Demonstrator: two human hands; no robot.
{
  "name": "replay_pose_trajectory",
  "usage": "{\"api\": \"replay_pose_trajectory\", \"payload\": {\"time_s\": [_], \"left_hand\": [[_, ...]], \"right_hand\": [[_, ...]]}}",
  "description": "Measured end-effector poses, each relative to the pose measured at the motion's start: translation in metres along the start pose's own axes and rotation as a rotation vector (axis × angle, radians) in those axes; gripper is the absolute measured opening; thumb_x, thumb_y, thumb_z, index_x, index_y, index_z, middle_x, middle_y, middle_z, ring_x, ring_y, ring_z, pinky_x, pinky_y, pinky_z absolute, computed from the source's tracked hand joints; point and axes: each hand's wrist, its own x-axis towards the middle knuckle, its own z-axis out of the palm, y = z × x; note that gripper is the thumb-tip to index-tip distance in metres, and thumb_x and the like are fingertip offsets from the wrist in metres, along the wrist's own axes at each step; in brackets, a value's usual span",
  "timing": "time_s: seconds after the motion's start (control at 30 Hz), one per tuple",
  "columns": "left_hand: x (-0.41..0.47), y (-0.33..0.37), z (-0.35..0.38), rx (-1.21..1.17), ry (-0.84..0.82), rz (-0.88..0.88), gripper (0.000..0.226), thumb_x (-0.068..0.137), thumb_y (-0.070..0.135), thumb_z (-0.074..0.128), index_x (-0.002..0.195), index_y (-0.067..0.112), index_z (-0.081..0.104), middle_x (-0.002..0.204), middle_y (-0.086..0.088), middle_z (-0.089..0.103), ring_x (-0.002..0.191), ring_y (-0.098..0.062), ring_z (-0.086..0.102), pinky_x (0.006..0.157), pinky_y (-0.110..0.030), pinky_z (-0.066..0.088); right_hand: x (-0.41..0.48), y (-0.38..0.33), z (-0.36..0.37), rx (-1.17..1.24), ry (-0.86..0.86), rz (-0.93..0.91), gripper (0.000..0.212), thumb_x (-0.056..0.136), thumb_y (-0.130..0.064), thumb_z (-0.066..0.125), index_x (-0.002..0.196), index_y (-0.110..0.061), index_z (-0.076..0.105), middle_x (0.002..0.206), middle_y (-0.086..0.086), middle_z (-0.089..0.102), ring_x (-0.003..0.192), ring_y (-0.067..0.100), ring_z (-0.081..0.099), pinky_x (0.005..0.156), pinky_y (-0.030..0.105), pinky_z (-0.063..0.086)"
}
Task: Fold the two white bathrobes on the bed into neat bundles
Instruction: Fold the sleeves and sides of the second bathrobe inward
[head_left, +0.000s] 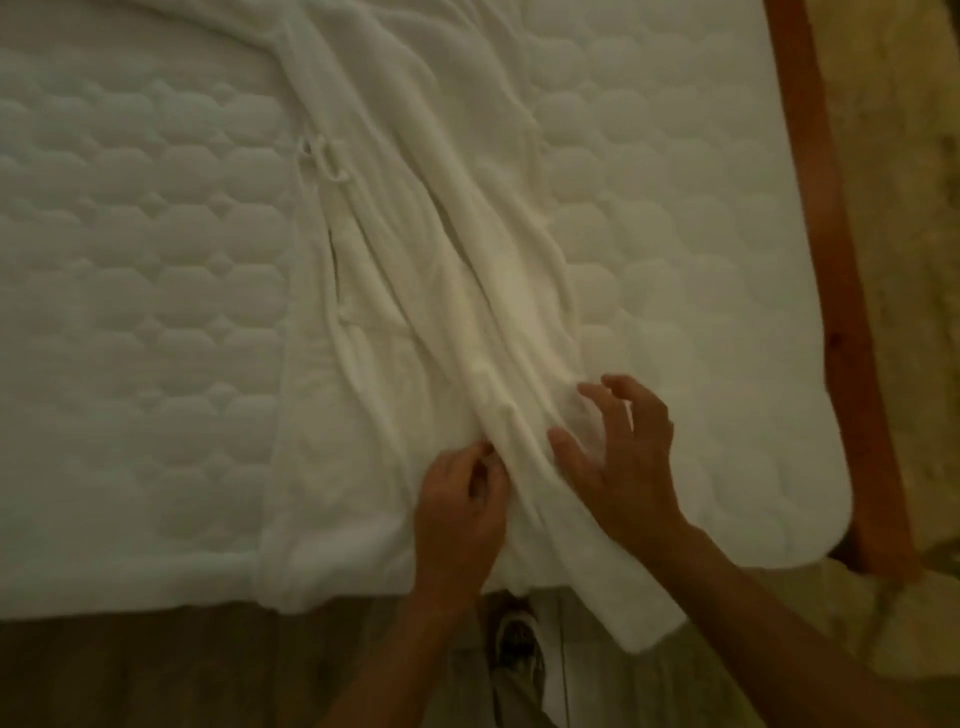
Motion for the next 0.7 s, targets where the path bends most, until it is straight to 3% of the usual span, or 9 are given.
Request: {"api": "replay_pose_trajectory", "payload": {"time_s": [0.07, 0.17, 0.23, 0.3, 0.4, 0.47, 0.53, 0.63, 0.7], "left_hand": [[-0.048, 0.011, 0.019, -0.173, -0.109, -0.201, 0.003, 0.097, 0.036, 0.063, 0.099, 0.035, 0.065, 0.093, 0.014, 0.066, 0.087, -0.001, 0.062, 0.077, -0.022, 0.052], [-0.08, 0.027, 0.039, -0.278, -0.002, -0.295, 0.004, 0.094, 0.04, 0.066, 0.098, 0.038, 0.065, 0.095, 0.013, 0.069, 0.088, 0.001, 0.064, 0.077, -0.018, 0.053], [-0.085, 0.037, 0.048, -0.37, 0.001, -0.337, 0.006, 0.096, 0.034, 0.066, 0.1, 0.037, 0.066, 0.096, 0.015, 0.071, 0.089, 0.006, 0.065, 0.076, -0.012, 0.053], [-0.088, 0.044, 0.053, -0.408, -0.009, -0.366, 0.014, 0.095, 0.026, 0.068, 0.104, 0.035, 0.063, 0.098, 0.018, 0.068, 0.088, 0.011, 0.063, 0.072, -0.005, 0.05], [-0.101, 0.057, 0.054, -0.318, 0.16, -0.357, 0.032, 0.088, 0.024, 0.075, 0.112, 0.029, 0.053, 0.107, 0.012, 0.06, 0.092, -0.001, 0.061, 0.076, -0.015, 0.052], [-0.111, 0.064, 0.049, -0.303, 0.237, -0.319, 0.027, 0.088, 0.029, 0.075, 0.105, 0.027, 0.054, 0.103, 0.008, 0.06, 0.09, -0.008, 0.061, 0.075, -0.022, 0.052], [-0.12, 0.079, 0.044, -0.423, 0.085, -0.318, 0.025, 0.09, 0.04, 0.072, 0.109, 0.029, 0.06, 0.107, 0.013, 0.064, 0.098, -0.007, 0.064, 0.08, -0.022, 0.053], [-0.119, 0.098, 0.04, -0.446, -0.051, -0.414, 0.079, 0.079, 0.058, 0.075, 0.145, 0.032, 0.039, 0.138, 0.014, 0.043, 0.119, -0.007, 0.051, 0.098, -0.031, 0.05], [-0.109, 0.112, 0.033, -0.637, -0.06, -0.584, 0.08, 0.079, 0.056, 0.077, 0.145, 0.028, 0.041, 0.131, 0.009, 0.052, 0.114, -0.012, 0.057, 0.095, -0.035, 0.053]], "right_hand": [[-0.048, 0.013, -0.011, -0.079, 0.071, -0.112, 0.053, 0.082, -0.054, 0.067, 0.115, -0.013, 0.063, 0.119, 0.011, 0.055, 0.11, 0.025, 0.049, 0.094, 0.035, 0.036], [-0.107, 0.03, -0.018, -0.106, 0.008, -0.15, 0.055, 0.077, -0.049, 0.076, 0.118, -0.014, 0.066, 0.113, 0.007, 0.06, 0.1, 0.022, 0.055, 0.084, 0.035, 0.045], [-0.123, 0.036, -0.023, -0.019, -0.034, -0.021, 0.055, 0.079, -0.042, 0.079, 0.122, -0.012, 0.065, 0.114, 0.008, 0.061, 0.097, 0.02, 0.058, 0.081, 0.031, 0.051], [-0.123, 0.036, -0.032, 0.139, -0.033, 0.168, 0.041, 0.079, -0.036, 0.082, 0.111, -0.014, 0.067, 0.099, 0.002, 0.065, 0.084, 0.013, 0.061, 0.072, 0.025, 0.051], [-0.123, 0.031, -0.046, 0.196, -0.036, 0.261, 0.022, 0.085, -0.038, 0.077, 0.093, -0.019, 0.07, 0.079, -0.007, 0.064, 0.07, 0.001, 0.057, 0.059, 0.019, 0.041], [-0.128, 0.02, -0.061, 0.208, 0.01, 0.222, 0.018, 0.091, -0.04, 0.07, 0.094, -0.022, 0.073, 0.078, -0.01, 0.067, 0.068, -0.001, 0.06, 0.056, 0.016, 0.045], [-0.133, 0.009, -0.082, 0.234, 0.084, 0.175, 0.018, 0.096, -0.037, 0.064, 0.101, -0.023, 0.074, 0.079, -0.014, 0.07, 0.069, -0.003, 0.064, 0.059, 0.015, 0.051], [-0.128, 0.004, -0.113, 0.307, 0.179, 0.229, 0.012, 0.098, -0.032, 0.063, 0.1, -0.026, 0.073, 0.079, -0.02, 0.068, 0.077, -0.005, 0.066, 0.064, 0.01, 0.049], [-0.12, 0.006, -0.126, 0.414, 0.175, 0.308, 0.01, 0.098, -0.033, 0.063, 0.097, -0.03, 0.073, 0.082, -0.017, 0.071, 0.079, 0.001, 0.068, 0.071, 0.028, 0.058]]}}
